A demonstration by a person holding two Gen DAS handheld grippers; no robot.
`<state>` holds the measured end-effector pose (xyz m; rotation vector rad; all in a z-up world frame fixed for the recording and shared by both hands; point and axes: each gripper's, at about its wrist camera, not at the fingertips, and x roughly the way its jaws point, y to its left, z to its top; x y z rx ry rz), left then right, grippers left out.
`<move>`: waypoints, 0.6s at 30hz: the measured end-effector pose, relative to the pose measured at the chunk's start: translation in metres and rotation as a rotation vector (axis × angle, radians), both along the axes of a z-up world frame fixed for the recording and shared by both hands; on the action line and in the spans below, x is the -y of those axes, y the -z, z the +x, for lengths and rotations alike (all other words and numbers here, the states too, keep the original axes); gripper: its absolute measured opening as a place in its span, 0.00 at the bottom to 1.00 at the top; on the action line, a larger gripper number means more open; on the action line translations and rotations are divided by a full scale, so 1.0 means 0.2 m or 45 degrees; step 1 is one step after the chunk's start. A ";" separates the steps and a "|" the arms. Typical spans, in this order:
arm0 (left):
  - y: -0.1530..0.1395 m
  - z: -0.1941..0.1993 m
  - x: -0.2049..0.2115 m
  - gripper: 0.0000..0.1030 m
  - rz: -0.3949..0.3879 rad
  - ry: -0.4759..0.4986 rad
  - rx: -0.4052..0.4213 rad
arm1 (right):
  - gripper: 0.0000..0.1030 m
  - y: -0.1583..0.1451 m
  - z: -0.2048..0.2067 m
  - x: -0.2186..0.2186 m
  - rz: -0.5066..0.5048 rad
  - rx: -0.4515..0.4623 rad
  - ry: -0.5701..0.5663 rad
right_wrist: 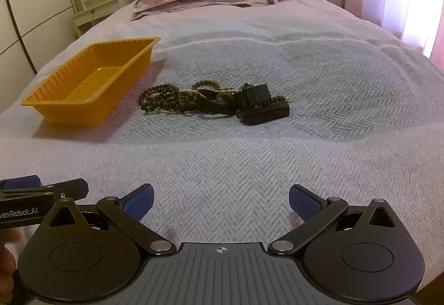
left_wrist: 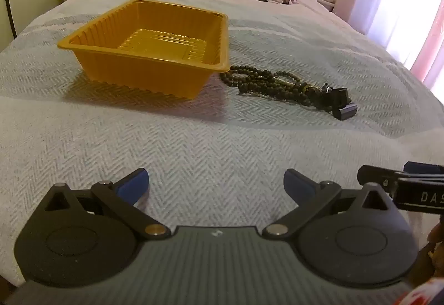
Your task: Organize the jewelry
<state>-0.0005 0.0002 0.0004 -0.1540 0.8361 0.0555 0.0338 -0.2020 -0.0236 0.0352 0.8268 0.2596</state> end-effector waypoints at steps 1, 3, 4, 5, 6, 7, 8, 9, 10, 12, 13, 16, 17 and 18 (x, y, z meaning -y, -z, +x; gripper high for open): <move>0.00 0.00 0.00 1.00 -0.006 0.002 0.002 | 1.00 0.00 -0.01 0.00 -0.001 0.000 -0.002; -0.01 0.01 -0.01 1.00 -0.021 0.003 0.003 | 1.00 0.01 -0.01 0.00 0.007 -0.005 0.002; -0.01 0.01 0.00 1.00 -0.018 0.003 0.008 | 1.00 0.00 -0.01 0.02 0.007 -0.005 0.005; -0.01 0.00 0.00 1.00 -0.024 -0.003 0.025 | 1.00 0.00 -0.01 0.02 0.003 -0.004 0.006; -0.02 -0.01 0.01 0.99 -0.016 -0.001 0.027 | 1.00 0.00 -0.01 0.02 0.000 -0.004 0.006; -0.01 -0.01 0.02 0.99 -0.022 0.002 0.029 | 1.00 -0.01 0.00 0.01 0.000 -0.005 0.005; -0.02 -0.03 0.02 0.99 -0.022 0.003 0.036 | 1.00 -0.01 0.00 0.01 0.001 -0.005 0.004; -0.02 -0.04 0.03 1.00 -0.025 0.001 0.041 | 1.00 -0.01 0.00 0.01 0.001 -0.005 0.005; -0.02 -0.02 0.01 1.00 -0.031 0.004 0.028 | 1.00 -0.01 -0.02 0.02 0.020 0.014 0.005; -0.02 -0.02 0.01 1.00 -0.034 0.005 0.028 | 1.00 -0.01 -0.03 0.02 0.025 0.021 0.009; -0.02 -0.02 0.01 1.00 -0.035 0.004 0.026 | 1.00 -0.02 -0.03 0.03 0.027 0.028 0.012; -0.02 -0.01 0.01 0.99 -0.029 0.004 0.025 | 1.00 -0.02 -0.03 0.02 0.016 0.042 0.014; -0.02 -0.01 0.01 0.99 -0.030 0.003 0.025 | 1.00 -0.02 -0.03 0.02 0.014 0.041 0.013; -0.02 -0.01 0.01 0.99 -0.035 0.003 0.026 | 1.00 -0.02 -0.02 0.02 0.014 0.039 0.010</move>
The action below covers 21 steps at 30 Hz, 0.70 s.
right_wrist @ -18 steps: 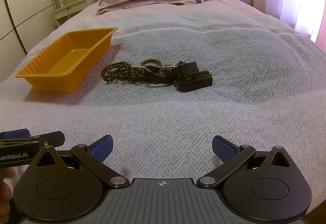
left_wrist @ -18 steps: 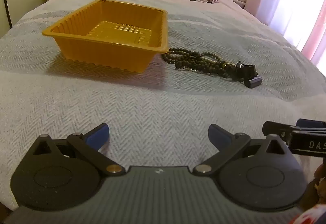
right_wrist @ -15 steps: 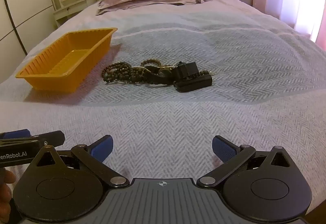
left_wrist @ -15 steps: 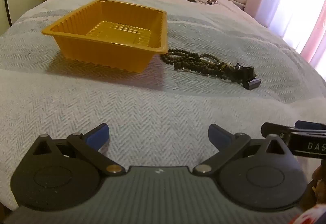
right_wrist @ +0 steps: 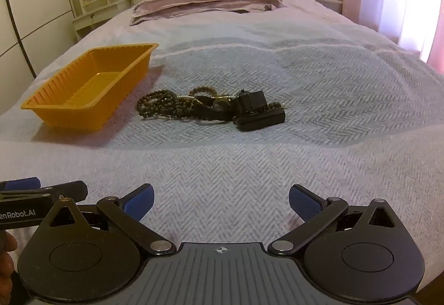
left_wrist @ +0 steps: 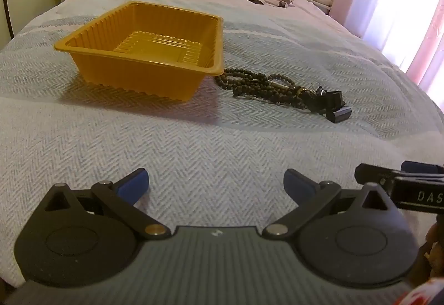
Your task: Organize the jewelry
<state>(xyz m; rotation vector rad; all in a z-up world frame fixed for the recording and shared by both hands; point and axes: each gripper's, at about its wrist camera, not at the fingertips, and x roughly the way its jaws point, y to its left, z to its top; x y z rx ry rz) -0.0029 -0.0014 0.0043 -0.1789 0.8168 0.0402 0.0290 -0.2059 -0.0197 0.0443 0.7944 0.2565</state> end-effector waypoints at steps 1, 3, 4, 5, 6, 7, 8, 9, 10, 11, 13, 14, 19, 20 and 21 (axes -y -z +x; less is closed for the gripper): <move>0.00 0.00 0.00 0.99 0.000 0.002 0.000 | 1.00 0.00 0.00 0.00 -0.001 -0.001 -0.002; 0.00 0.00 0.00 0.99 0.001 0.005 0.000 | 1.00 -0.01 -0.01 -0.01 -0.001 0.001 -0.008; 0.00 0.00 0.00 0.99 -0.002 0.007 0.000 | 1.00 -0.01 -0.01 -0.01 -0.002 0.000 -0.011; 0.00 0.00 0.00 0.99 -0.004 0.008 -0.001 | 1.00 -0.01 -0.01 -0.02 -0.003 -0.001 -0.013; 0.00 0.00 0.00 0.99 -0.004 0.009 0.000 | 1.00 -0.01 0.00 -0.02 -0.003 -0.001 -0.014; 0.00 0.00 0.01 0.99 -0.003 0.011 0.000 | 1.00 -0.01 0.00 -0.02 -0.004 0.000 -0.015; 0.00 0.00 0.01 0.99 -0.002 0.013 -0.001 | 1.00 -0.01 0.00 -0.02 -0.005 0.000 -0.014; 0.00 0.00 0.01 0.99 -0.002 0.013 -0.001 | 1.00 -0.01 0.00 -0.02 -0.005 0.000 -0.013; 0.00 0.00 0.01 0.99 -0.003 0.013 -0.001 | 1.00 0.00 0.00 -0.02 -0.005 0.000 -0.012; 0.00 0.00 0.01 0.99 -0.003 0.013 -0.001 | 1.00 0.00 0.00 -0.02 -0.004 0.000 -0.010; 0.00 0.00 0.01 0.99 -0.004 0.015 -0.002 | 1.00 0.00 0.00 -0.01 -0.004 0.001 -0.006; 0.00 0.00 0.00 0.99 -0.005 0.015 -0.002 | 1.00 0.00 0.00 -0.01 -0.004 0.002 -0.004; 0.01 0.00 0.01 0.99 -0.008 0.020 -0.005 | 1.00 0.00 0.00 -0.01 -0.004 -0.002 0.002; 0.01 0.01 0.01 0.99 -0.007 0.021 -0.005 | 1.00 0.00 0.00 -0.01 -0.004 -0.002 0.003; 0.01 0.01 0.01 0.99 -0.006 0.022 -0.005 | 1.00 -0.01 0.00 -0.01 -0.004 -0.001 0.003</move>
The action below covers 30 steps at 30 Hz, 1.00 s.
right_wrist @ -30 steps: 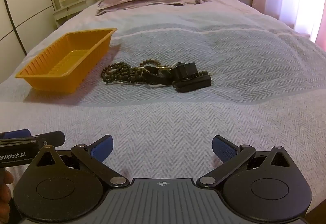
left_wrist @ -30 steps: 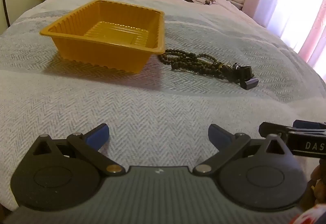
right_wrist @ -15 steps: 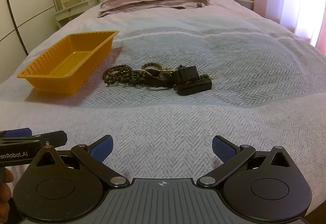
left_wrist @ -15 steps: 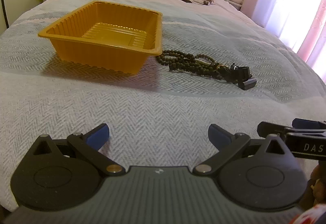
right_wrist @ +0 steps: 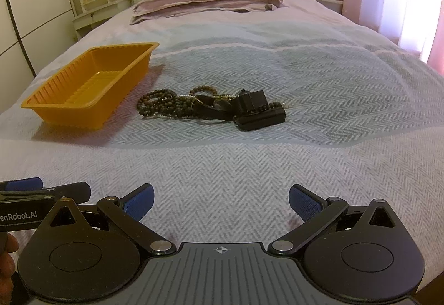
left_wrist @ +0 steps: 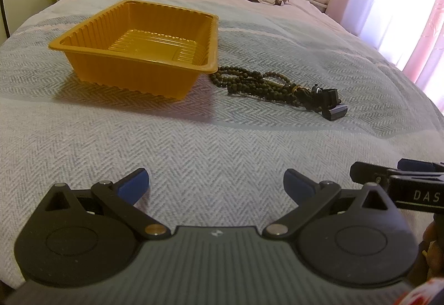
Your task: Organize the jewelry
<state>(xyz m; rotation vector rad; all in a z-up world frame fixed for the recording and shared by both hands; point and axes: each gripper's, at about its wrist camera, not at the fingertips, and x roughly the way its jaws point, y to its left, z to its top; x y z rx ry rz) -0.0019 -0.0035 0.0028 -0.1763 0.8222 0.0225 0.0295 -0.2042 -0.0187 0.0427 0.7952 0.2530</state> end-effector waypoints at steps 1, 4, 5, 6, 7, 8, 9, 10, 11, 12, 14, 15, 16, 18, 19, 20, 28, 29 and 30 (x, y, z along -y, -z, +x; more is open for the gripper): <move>0.00 0.00 0.00 0.99 0.000 0.001 0.001 | 1.00 0.00 0.00 0.00 0.000 0.002 0.000; 0.00 0.00 0.00 0.99 -0.002 0.001 0.001 | 1.00 0.00 0.00 0.00 -0.002 0.002 0.003; 0.00 0.00 0.00 0.99 -0.001 0.000 0.000 | 1.00 0.00 0.00 0.00 -0.002 0.002 0.004; 0.00 0.00 0.00 0.99 -0.001 0.001 0.000 | 1.00 0.00 0.00 0.00 -0.001 0.002 0.004; 0.00 0.00 0.00 0.99 -0.002 0.001 0.000 | 1.00 0.00 0.00 0.00 -0.001 0.002 0.003; 0.00 0.00 0.00 0.99 -0.001 0.000 0.000 | 1.00 0.00 0.00 0.00 -0.001 0.002 0.003; 0.00 0.00 0.01 0.99 -0.001 0.001 0.001 | 1.00 0.00 0.00 0.00 -0.002 0.003 0.004; 0.00 0.00 0.01 0.99 -0.002 0.002 0.001 | 1.00 0.00 0.00 0.00 -0.002 0.003 0.004; 0.00 0.00 0.01 0.99 -0.002 0.002 0.000 | 1.00 0.00 0.00 0.00 -0.002 0.002 0.005; 0.00 0.00 0.01 0.99 -0.002 0.002 0.002 | 1.00 0.00 0.00 0.00 -0.002 0.003 0.004; 0.00 0.00 0.01 0.99 -0.001 0.003 0.001 | 1.00 0.00 0.00 0.00 -0.003 0.003 0.004; 0.00 0.00 0.01 0.99 -0.002 0.004 0.001 | 1.00 0.00 0.00 0.00 -0.002 0.003 0.004; -0.01 0.00 0.01 0.99 -0.002 0.004 0.001 | 1.00 0.00 0.00 0.00 -0.001 0.004 0.004; -0.01 0.00 0.01 0.99 -0.002 0.004 0.002 | 1.00 0.00 0.00 0.00 -0.001 0.005 0.004; -0.01 0.00 0.01 0.99 -0.002 0.005 0.002 | 1.00 -0.01 0.00 0.00 -0.001 0.005 0.005; -0.01 0.00 0.01 0.99 -0.001 0.005 0.002 | 1.00 -0.01 0.01 0.00 0.000 0.006 0.005; -0.01 0.01 0.01 0.99 -0.003 0.008 0.001 | 1.00 -0.01 0.01 0.01 0.000 0.006 0.007; -0.01 0.01 0.01 0.99 -0.003 0.009 0.002 | 1.00 -0.01 0.01 0.01 0.001 0.006 0.007; -0.01 0.01 0.01 0.99 -0.004 0.008 0.000 | 1.00 -0.01 0.01 0.01 0.000 0.005 0.007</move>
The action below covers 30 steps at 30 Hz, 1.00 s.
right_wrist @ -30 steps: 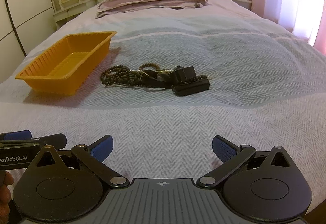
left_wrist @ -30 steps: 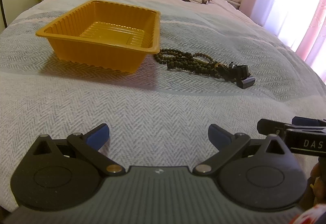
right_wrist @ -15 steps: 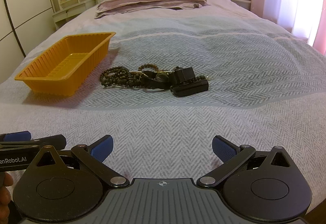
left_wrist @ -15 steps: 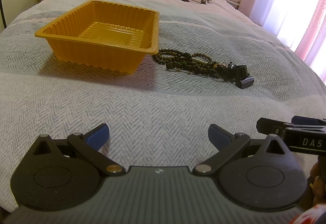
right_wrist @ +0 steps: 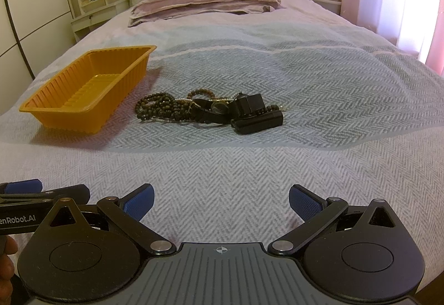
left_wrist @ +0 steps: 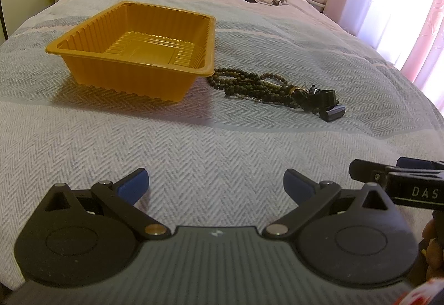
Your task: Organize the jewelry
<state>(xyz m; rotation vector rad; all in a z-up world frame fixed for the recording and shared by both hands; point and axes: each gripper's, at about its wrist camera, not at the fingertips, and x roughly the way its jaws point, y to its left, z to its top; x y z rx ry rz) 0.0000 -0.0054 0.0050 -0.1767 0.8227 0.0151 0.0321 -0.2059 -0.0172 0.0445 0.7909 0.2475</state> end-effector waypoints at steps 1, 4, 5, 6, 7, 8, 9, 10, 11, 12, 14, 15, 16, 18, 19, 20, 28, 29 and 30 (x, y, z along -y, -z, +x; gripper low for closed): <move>0.00 0.00 0.00 0.99 0.000 0.001 0.000 | 1.00 0.00 0.00 0.00 0.000 0.001 0.000; 0.00 0.00 0.00 0.99 -0.001 0.001 0.000 | 1.00 0.00 0.00 0.00 0.000 0.001 -0.001; 0.00 0.00 0.00 0.99 -0.001 0.001 0.000 | 1.00 0.00 0.00 0.00 0.000 0.001 -0.001; -0.01 0.00 0.00 0.99 -0.001 0.003 0.000 | 1.00 0.00 0.00 0.00 0.001 0.001 -0.001; -0.01 0.01 0.00 0.99 -0.002 0.003 0.000 | 1.00 0.00 0.00 0.00 0.000 0.001 0.000; -0.01 0.01 0.00 0.99 -0.002 0.004 0.000 | 1.00 0.00 0.00 0.00 0.000 0.002 0.000; -0.01 0.01 0.00 0.99 -0.002 0.005 0.000 | 1.00 0.00 0.00 0.00 0.001 0.002 0.000; -0.01 0.01 0.00 0.99 -0.002 0.003 0.000 | 1.00 0.00 0.00 0.00 0.001 0.001 0.000; -0.01 0.01 0.00 0.99 -0.001 0.003 0.000 | 1.00 0.00 0.00 0.00 0.001 0.001 0.000; -0.01 0.01 0.00 0.99 -0.002 0.005 0.001 | 1.00 0.00 0.01 0.00 0.001 0.001 0.001; -0.01 0.01 0.00 0.99 -0.002 0.005 0.001 | 1.00 0.00 0.00 0.00 0.001 0.001 0.001; -0.01 0.01 0.00 0.99 -0.002 0.005 -0.001 | 1.00 0.00 0.00 0.00 0.001 0.001 0.001; -0.01 0.01 0.00 0.99 -0.002 0.005 -0.001 | 1.00 0.00 0.01 0.00 0.001 0.001 0.001; -0.01 0.01 0.00 0.99 -0.002 0.005 0.000 | 1.00 0.00 0.00 0.00 0.001 0.002 0.001; -0.01 0.01 0.00 0.99 -0.002 0.006 0.000 | 1.00 0.00 0.01 0.00 0.001 0.002 0.002; -0.01 0.01 0.00 0.99 -0.002 0.006 -0.001 | 1.00 0.00 0.00 0.00 0.001 0.001 0.001; 0.00 0.01 -0.03 0.99 -0.025 -0.004 0.005 | 1.00 0.00 0.02 0.00 0.017 0.006 0.011; 0.00 0.01 -0.04 0.99 -0.032 -0.011 0.008 | 1.00 0.00 0.02 0.00 0.024 0.007 0.010; -0.01 0.01 -0.06 0.99 -0.040 -0.017 0.012 | 1.00 0.01 0.02 0.00 0.035 0.008 0.009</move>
